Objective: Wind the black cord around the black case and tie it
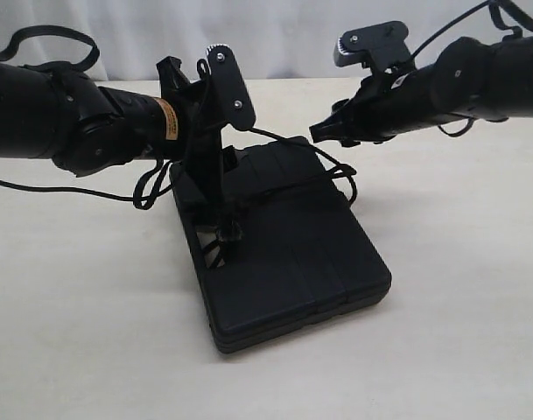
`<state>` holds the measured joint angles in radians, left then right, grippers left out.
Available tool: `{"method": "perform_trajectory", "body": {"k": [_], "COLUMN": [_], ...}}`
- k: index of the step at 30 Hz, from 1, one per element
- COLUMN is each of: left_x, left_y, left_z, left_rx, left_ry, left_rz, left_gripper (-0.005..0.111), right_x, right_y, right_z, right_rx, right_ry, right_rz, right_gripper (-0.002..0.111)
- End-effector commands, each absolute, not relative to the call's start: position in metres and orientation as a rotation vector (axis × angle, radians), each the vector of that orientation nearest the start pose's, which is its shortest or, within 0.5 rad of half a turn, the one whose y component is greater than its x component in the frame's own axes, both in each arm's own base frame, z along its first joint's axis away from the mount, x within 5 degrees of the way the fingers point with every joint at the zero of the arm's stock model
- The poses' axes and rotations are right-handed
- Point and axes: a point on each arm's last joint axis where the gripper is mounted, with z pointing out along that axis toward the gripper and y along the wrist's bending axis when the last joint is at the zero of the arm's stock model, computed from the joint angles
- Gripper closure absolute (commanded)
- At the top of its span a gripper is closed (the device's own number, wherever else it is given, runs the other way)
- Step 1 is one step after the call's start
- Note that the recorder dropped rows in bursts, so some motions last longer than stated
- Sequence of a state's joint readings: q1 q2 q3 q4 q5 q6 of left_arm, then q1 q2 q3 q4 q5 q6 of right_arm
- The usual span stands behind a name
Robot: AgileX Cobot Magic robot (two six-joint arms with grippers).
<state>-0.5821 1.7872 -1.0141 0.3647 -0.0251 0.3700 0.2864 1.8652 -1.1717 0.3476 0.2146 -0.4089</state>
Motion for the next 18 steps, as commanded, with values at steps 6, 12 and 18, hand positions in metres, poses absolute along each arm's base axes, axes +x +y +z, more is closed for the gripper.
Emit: {"method": "perform_trajectory", "body": {"k": [6, 12, 18], "left_x": [0.315, 0.316, 0.316], "left_y": [-0.209, -0.209, -0.209], "left_z": [0.193, 0.193, 0.193], "left_rx": [1.351, 1.348, 1.327], "left_ry": [1.776, 1.77, 1.785], "left_rz": [0.061, 0.059, 0.046], "left_gripper": [0.054, 0.054, 0.054], "right_x": [0.407, 0.406, 0.404], "right_y": [0.128, 0.128, 0.128], "right_z": [0.154, 0.146, 0.156], "right_rx": [-0.595, -0.648, -0.661], "right_ry": [2.477, 2.489, 2.461], "right_rz": [0.201, 0.193, 0.189], "right_gripper": [0.067, 0.104, 0.104]}}
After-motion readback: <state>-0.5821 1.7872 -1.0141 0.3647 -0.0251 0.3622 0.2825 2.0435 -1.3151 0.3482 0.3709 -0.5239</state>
